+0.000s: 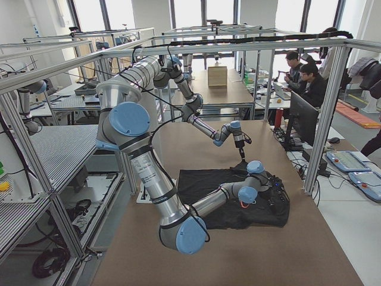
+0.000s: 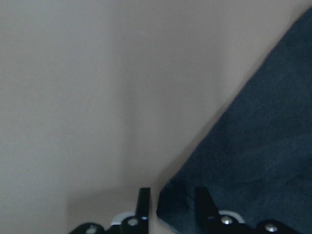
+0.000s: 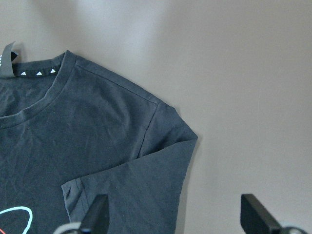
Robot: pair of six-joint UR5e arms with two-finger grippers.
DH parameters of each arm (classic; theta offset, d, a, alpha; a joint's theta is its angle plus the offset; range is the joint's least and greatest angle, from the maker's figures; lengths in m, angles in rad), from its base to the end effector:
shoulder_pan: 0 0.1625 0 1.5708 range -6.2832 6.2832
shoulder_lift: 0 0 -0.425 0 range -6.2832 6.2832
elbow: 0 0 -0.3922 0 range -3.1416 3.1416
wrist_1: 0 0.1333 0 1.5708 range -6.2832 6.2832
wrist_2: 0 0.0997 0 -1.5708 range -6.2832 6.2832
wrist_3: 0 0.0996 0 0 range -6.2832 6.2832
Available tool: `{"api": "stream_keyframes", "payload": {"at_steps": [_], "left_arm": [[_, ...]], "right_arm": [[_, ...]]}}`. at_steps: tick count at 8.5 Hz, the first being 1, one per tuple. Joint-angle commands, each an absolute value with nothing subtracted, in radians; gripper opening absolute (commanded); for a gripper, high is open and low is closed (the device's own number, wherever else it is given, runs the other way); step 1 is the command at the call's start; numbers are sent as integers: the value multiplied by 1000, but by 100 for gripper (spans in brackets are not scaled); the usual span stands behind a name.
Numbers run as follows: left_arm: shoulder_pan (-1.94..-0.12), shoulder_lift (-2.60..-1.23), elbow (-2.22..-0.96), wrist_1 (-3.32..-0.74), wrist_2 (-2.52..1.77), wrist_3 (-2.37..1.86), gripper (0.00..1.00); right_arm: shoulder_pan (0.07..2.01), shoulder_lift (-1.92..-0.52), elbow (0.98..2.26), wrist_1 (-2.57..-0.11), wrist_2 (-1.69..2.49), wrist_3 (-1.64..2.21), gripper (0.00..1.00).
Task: Fold clothes
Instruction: 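Bring the left gripper to the other sleeve while the right gripper holds position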
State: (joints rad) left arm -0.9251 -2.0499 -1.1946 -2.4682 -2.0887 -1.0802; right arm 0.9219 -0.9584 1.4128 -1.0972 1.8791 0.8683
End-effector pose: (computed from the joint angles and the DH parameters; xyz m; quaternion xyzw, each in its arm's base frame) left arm 0.3618 -0.6198 0.4622 0.1307 0.4983 -0.0629 0.8548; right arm -0.3605 -0.6459 0.3152 0.2265 -0.4039 0.0284 0.8859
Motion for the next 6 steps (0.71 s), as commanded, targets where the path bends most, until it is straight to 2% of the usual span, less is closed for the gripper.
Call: {"api": "stream_keyframes", "payload": {"at_steps": [1, 3, 6], "left_arm": [[-923, -2049, -1195, -2468, -2082, -1081, 0], [-923, -2049, -1216, -2467, -2094, -1077, 0], [-922, -2029, -1404, -2381, -2100, -1112, 0]], "right_arm": [[922, -957, 1414, -1098, 1879, 868, 95], [920, -960, 1423, -1098, 1878, 870, 95], [920, -969, 1436, -1098, 1878, 871, 95]]}}
